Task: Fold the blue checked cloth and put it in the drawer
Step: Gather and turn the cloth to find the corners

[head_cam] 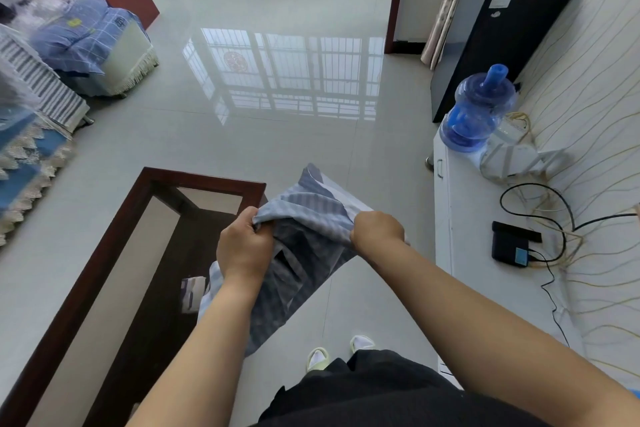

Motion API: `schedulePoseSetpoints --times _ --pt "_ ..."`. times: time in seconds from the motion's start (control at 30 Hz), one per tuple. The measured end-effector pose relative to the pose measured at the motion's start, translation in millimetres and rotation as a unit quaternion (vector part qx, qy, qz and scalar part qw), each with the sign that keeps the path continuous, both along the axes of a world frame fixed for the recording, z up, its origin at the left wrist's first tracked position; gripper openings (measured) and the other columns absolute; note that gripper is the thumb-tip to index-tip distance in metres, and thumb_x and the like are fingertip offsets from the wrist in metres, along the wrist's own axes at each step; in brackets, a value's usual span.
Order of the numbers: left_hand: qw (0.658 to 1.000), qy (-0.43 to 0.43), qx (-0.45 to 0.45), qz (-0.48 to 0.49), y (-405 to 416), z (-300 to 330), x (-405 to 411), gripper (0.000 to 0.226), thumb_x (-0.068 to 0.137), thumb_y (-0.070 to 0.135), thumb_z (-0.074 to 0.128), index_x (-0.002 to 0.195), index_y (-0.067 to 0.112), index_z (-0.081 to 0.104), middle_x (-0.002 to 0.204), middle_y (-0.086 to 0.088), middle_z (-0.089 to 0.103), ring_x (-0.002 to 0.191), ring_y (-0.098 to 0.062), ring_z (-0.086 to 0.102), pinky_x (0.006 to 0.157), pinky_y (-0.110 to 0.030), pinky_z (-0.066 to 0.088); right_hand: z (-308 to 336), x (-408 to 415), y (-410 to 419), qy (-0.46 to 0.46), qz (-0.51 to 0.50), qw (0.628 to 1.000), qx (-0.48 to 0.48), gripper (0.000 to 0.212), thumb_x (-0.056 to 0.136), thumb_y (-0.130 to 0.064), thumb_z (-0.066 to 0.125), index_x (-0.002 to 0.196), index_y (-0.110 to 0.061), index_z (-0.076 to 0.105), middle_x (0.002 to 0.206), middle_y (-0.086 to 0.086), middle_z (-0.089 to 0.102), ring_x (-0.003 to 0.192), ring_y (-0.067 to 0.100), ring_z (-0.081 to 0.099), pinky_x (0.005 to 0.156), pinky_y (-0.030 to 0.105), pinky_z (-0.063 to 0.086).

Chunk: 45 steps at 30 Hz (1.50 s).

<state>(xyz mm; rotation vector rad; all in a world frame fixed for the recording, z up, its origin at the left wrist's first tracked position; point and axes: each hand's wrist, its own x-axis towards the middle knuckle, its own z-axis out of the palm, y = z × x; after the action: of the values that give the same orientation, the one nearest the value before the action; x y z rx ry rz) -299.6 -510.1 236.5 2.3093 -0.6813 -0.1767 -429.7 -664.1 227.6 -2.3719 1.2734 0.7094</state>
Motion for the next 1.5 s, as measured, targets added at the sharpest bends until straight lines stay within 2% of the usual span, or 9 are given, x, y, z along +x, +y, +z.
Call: schedulePoseSetpoints --times 0.13,0.27,0.37,0.47,0.57,0.83,1.17,1.4,1.5 --pt "1.000 0.006 -0.002 0.003 -3 -5 -7 0.027 0.095 0.019 0.046 0.071 0.011 0.056 0.060 -0.002 0.057 0.057 -0.026 0.055 0.053 -0.035 0.045 1 -5 -4 0.054 0.092 0.994 0.014 0.020 0.090 -0.011 0.055 0.109 -0.014 0.061 0.117 0.002 0.063 0.113 0.023 0.059 0.087 0.029 0.046" --pt "0.999 0.007 -0.021 0.025 -4 -6 -10 0.026 0.094 0.014 0.046 0.072 0.007 0.057 0.060 -0.004 0.056 0.057 -0.026 0.053 0.050 -0.030 0.039 -10 -19 -15 -0.018 -0.080 0.989 0.123 0.021 0.083 -0.023 0.059 0.067 -0.013 0.054 0.070 0.005 0.063 0.070 0.025 0.067 0.062 0.026 0.051" --pt "0.998 0.024 -0.041 0.046 -9 -6 -13 0.025 0.094 0.014 0.046 0.073 0.006 0.057 0.061 -0.006 0.058 0.058 -0.027 0.053 0.051 -0.030 0.039 -25 -21 -5 -0.128 -0.173 0.967 0.137 0.021 0.095 -0.027 0.039 0.086 -0.013 0.052 0.079 0.012 0.066 0.067 0.030 0.069 0.071 0.037 0.059" --pt "0.994 0.044 -0.075 0.060 -14 -3 -20 0.028 0.095 0.017 0.048 0.069 0.008 0.055 0.059 -0.003 0.055 0.055 -0.019 0.048 0.049 -0.024 0.035 -40 -19 9 -0.232 -0.374 0.873 0.208 0.045 0.093 -0.038 0.040 0.125 -0.008 0.043 0.086 0.012 0.059 0.071 0.033 0.069 0.053 0.037 0.058" --pt "0.991 0.055 -0.106 0.053 -18 1 -27 0.034 0.095 0.016 0.050 0.062 0.022 0.047 0.055 0.005 0.049 0.050 -0.007 0.041 0.049 -0.016 0.032 -50 -17 11 -0.334 -0.481 0.764 0.271 0.044 0.082 -0.032 0.062 0.112 -0.001 0.053 0.106 0.014 0.061 0.089 0.028 0.064 0.054 0.033 0.058" --pt "0.993 0.062 -0.100 -0.006 -23 -1 -39 0.028 0.092 0.014 0.053 0.064 0.010 0.050 0.056 -0.007 0.054 0.052 -0.020 0.045 0.050 -0.039 0.042 -53 -9 -2 -0.408 -0.556 0.716 0.108 0.015 0.085 -0.025 0.062 0.085 -0.010 0.064 0.094 0.012 0.065 0.084 0.030 0.061 0.074 0.032 0.049" --pt "0.998 0.024 0.002 -0.054 -5 -7 -42 0.029 0.092 0.028 0.052 0.068 0.010 0.053 0.055 -0.001 0.055 0.054 -0.025 0.050 0.048 -0.032 0.035 -10 -33 -49 -0.534 -0.345 0.760 -0.134 0.020 0.094 -0.016 0.055 0.096 -0.001 0.068 0.099 0.014 0.067 0.087 0.023 0.059 0.071 0.015 0.035" --pt "0.992 -0.022 0.108 -0.059 -11 -9 -29 0.026 0.093 0.028 0.051 0.074 0.011 0.054 0.062 -0.007 0.058 0.059 -0.028 0.047 0.048 -0.029 0.028 27 -22 -37 -0.612 -0.495 0.602 0.134 0.019 0.094 -0.026 0.057 0.081 -0.020 0.070 0.086 -0.003 0.069 0.088 0.015 0.063 0.082 0.026 0.053" --pt "0.990 -0.029 0.123 -0.067 -13 -7 -21 0.026 0.094 0.030 0.050 0.076 0.013 0.055 0.068 -0.010 0.062 0.063 -0.029 0.050 0.053 -0.030 0.032 42 -31 -42 -0.626 -0.403 0.662 0.079 0.018 0.094 -0.023 0.058 0.084 -0.013 0.069 0.084 -0.002 0.068 0.082 0.012 0.061 0.078 0.018 0.051"
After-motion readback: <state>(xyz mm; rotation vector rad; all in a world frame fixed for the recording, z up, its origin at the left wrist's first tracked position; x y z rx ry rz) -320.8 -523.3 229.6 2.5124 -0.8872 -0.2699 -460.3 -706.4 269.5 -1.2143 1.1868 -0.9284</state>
